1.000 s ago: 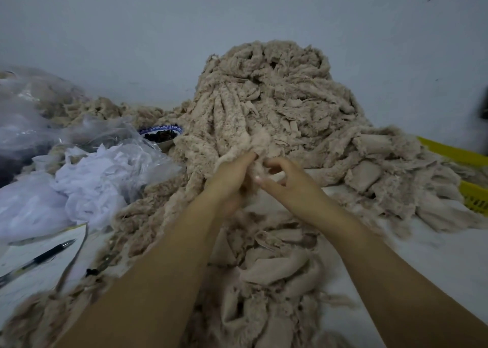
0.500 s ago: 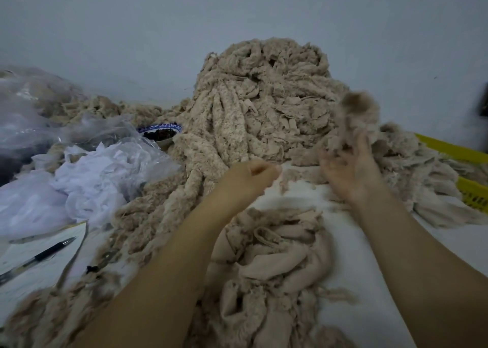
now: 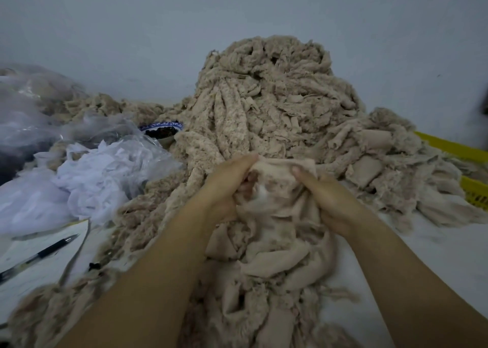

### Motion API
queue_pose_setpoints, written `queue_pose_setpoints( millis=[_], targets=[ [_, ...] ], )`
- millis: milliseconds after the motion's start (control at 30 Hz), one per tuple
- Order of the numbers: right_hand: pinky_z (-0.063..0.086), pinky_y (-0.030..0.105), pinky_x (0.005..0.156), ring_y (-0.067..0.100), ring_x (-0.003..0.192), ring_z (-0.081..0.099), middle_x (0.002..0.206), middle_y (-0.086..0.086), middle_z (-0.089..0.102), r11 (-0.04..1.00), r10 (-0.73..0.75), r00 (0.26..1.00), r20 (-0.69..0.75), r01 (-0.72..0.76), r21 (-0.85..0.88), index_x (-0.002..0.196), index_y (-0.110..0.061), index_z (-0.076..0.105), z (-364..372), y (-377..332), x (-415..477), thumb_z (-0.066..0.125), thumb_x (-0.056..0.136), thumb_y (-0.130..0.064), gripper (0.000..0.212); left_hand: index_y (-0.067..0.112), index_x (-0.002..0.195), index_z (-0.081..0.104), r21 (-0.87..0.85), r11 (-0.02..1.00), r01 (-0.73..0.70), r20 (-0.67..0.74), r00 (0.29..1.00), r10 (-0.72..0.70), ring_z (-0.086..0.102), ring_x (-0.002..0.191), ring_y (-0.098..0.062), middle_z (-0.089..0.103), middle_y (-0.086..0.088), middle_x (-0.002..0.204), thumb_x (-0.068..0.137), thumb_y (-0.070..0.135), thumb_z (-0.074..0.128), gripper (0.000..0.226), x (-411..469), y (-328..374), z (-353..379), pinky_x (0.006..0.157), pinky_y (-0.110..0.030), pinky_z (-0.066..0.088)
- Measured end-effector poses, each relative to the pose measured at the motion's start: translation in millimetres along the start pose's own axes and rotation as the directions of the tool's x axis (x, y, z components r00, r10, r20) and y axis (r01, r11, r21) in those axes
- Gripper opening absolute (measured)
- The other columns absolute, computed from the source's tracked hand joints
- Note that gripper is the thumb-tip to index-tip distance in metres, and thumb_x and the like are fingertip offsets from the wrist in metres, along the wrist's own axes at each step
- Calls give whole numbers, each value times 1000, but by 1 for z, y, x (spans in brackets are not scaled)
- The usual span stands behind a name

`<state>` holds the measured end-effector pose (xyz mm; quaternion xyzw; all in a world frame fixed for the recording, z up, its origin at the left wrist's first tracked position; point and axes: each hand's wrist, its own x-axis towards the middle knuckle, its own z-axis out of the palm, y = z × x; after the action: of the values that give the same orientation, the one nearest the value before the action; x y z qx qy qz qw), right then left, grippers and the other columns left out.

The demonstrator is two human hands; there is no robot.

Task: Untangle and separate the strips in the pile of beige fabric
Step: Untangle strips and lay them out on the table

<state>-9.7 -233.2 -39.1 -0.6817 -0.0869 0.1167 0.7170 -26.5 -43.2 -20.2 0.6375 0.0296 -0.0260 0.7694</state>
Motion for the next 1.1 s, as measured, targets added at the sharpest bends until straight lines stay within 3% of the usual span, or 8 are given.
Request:
queue_pose_setpoints(
  millis=[100, 200, 467, 633, 700, 767, 867, 1100],
  targets=[
    [59, 32, 60, 26, 83, 75, 94, 13, 77, 974, 62, 998, 16, -64, 218, 105, -11, 76, -1, -13, -1, 63, 88, -45, 40, 16, 56, 55, -213, 977, 14, 106, 994, 9, 22, 32, -6, 35, 5, 41, 101, 36, 52, 49, -2, 11, -6, 40, -19, 21],
    [51, 24, 44, 17, 57, 71, 71, 7, 74, 980, 65, 998, 6, -65, 189, 78, -17, 82, -2, -14, -3, 62, 85, -52, 41, 14, 84, 59, -333, 943, 21, 20, 1000, -15, 22, 33, -8, 35, 4, 42, 95, 37, 61, 26, -2, 15, -12, 43, -21, 22],
    [52, 20, 45, 12, 58, 72, 76, 4, 76, 973, 29, 996, 82, -47, 228, 120, -11, 67, -10, -20, -11, 55, 98, -38, 37, 16, 84, 57, -268, 962, -52, -110, 994, 23, 43, 49, -6, 50, 3, 64, 93, 32, 66, 20, 6, 14, -22, 42, -16, 37],
    [56, 23, 55, 13, 75, 75, 91, 3, 78, 960, -18, 992, 127, -18, 280, 97, -21, 80, -7, -28, -12, 57, 95, -40, 29, 12, 89, 66, -270, 962, -39, -41, 999, 29, 57, 71, -13, 65, 0, 82, 95, 32, 60, 21, 4, 8, -19, 57, -22, 50],
    [54, 23, 51, 13, 68, 73, 84, 3, 77, 969, 28, 996, 90, -49, 241, 94, -20, 77, -2, -32, -11, 57, 98, -34, 25, 17, 99, 71, -127, 992, -7, 7, 1000, 7, 59, 81, -13, 68, 3, 93, 96, 41, 56, 28, 5, 4, -16, 69, -26, 47],
    [45, 21, 44, 13, 51, 63, 66, -1, 69, 985, 100, 995, -24, -103, -140, 83, -19, 67, -3, -31, -6, 52, 100, -31, 25, 25, 91, 72, 150, 988, -29, -70, 997, 40, 56, 78, -11, 67, 6, 88, 98, 42, 53, 26, 7, 3, -13, 67, -27, 42],
    [32, 27, 52, 13, 62, 48, 78, 0, 55, 598, -13, 984, -176, -133, -790, 77, -18, 53, 0, -18, 9, 41, 100, -25, 27, 23, 85, 68, 500, 866, -29, -294, 934, 202, 58, 77, -16, 66, 2, 88, 97, 32, 51, 22, 13, -4, -11, 66, -31, 45],
    [40, 25, 60, 14, 74, 59, 84, 3, 64, 755, -24, 971, -239, -140, -641, 90, -16, 61, 41, 48, 3, 45, 102, -17, 20, 11, 99, 62, 686, 673, -279, -121, 867, 483, 53, 102, -20, 58, -2, 108, 100, 20, 43, 21, 5, -48, 57, 90, -37, 44]
  ],
)
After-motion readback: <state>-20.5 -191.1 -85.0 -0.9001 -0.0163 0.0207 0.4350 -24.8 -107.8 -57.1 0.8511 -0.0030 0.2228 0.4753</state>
